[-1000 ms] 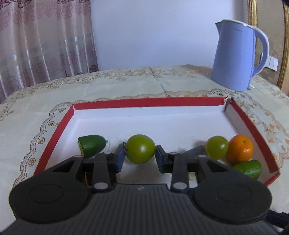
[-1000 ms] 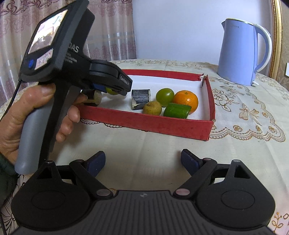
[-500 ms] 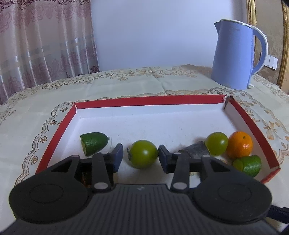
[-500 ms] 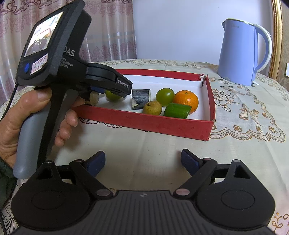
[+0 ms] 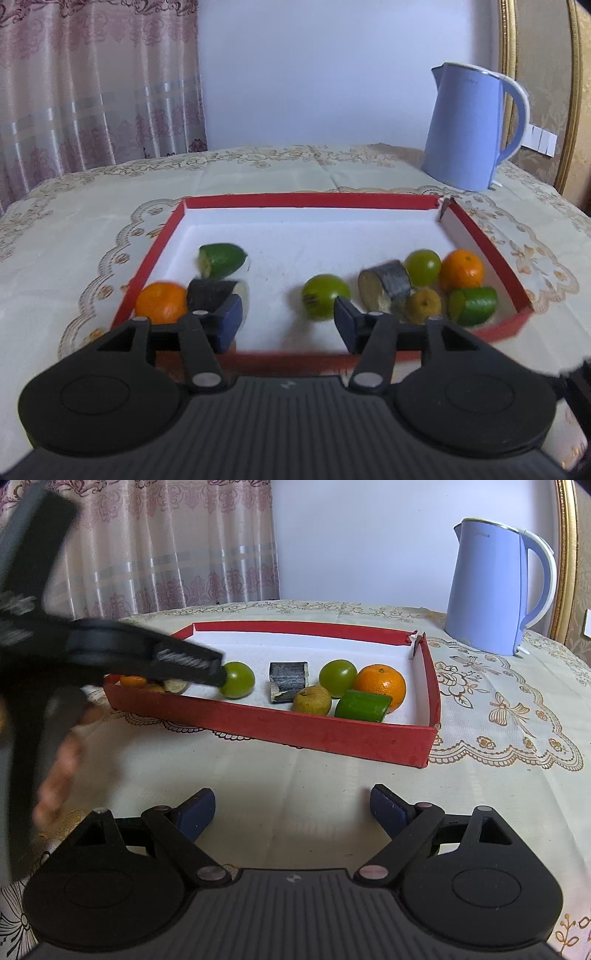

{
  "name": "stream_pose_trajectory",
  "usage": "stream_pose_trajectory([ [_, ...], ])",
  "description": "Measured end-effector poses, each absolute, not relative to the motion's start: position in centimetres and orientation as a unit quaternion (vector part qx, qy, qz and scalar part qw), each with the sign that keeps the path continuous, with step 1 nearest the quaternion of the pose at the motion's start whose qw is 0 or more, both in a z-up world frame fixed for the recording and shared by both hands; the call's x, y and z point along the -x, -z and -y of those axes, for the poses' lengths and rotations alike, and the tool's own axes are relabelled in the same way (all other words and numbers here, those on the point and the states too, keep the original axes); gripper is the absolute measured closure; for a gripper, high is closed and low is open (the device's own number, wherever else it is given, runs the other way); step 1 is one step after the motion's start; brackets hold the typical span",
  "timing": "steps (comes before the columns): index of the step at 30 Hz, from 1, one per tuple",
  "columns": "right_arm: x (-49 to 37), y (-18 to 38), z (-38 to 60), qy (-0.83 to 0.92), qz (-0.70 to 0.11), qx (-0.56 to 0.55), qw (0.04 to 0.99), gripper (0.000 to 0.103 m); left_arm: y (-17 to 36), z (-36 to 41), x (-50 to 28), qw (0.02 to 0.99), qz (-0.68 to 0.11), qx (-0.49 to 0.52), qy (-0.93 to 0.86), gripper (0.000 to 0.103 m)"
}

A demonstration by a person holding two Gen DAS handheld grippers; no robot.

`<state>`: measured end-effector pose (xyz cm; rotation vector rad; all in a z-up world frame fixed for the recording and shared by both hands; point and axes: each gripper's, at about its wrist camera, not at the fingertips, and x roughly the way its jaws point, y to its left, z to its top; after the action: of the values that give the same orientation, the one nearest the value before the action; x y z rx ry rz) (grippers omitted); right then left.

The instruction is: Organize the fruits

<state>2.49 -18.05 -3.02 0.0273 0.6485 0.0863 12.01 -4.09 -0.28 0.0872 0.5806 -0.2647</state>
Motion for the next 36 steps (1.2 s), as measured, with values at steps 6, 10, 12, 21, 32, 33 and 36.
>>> stream_pose_trajectory([
  [6, -2.6, 3.0, 18.1, -0.041, -0.319, -0.01, 0.947, 0.012, -0.3, 3.2, -8.4, 0.964, -0.236, -0.073, 0.098, 0.012],
  [10, -2.4, 3.0, 17.8, -0.041, -0.319, -0.009, 0.947, 0.012, -0.1, 2.1, -8.1, 0.963, -0.245, -0.059, 0.092, 0.012],
  [12, -2.4, 3.0, 17.8, -0.041, -0.32, -0.008, 0.947, 0.012, 0.3, 1.5, -8.2, 0.961, -0.256, -0.054, 0.086, 0.012],
  [21, -2.5, 3.0, 17.8, -0.042, -0.319, -0.009, 0.947, 0.012, 0.6, -0.3, -8.4, 0.957, -0.277, -0.02, 0.08, 0.012],
  [32, -1.6, 2.5, 19.4, 0.008, -0.31, -0.083, 0.947, 0.011, -0.5, -1.0, -4.6, 0.961, -0.273, -0.009, 0.048, 0.009],
  [33, -1.4, 2.4, 19.4, 0.01, -0.307, -0.087, 0.948, 0.011, -0.5, -1.0, -4.3, 0.961, -0.272, -0.012, 0.046, 0.009],
  [36, -1.0, 1.6, 19.1, 0.045, -0.286, -0.075, 0.954, 0.011, -0.6, -0.7, -3.6, 0.963, -0.264, -0.028, 0.034, 0.008],
])
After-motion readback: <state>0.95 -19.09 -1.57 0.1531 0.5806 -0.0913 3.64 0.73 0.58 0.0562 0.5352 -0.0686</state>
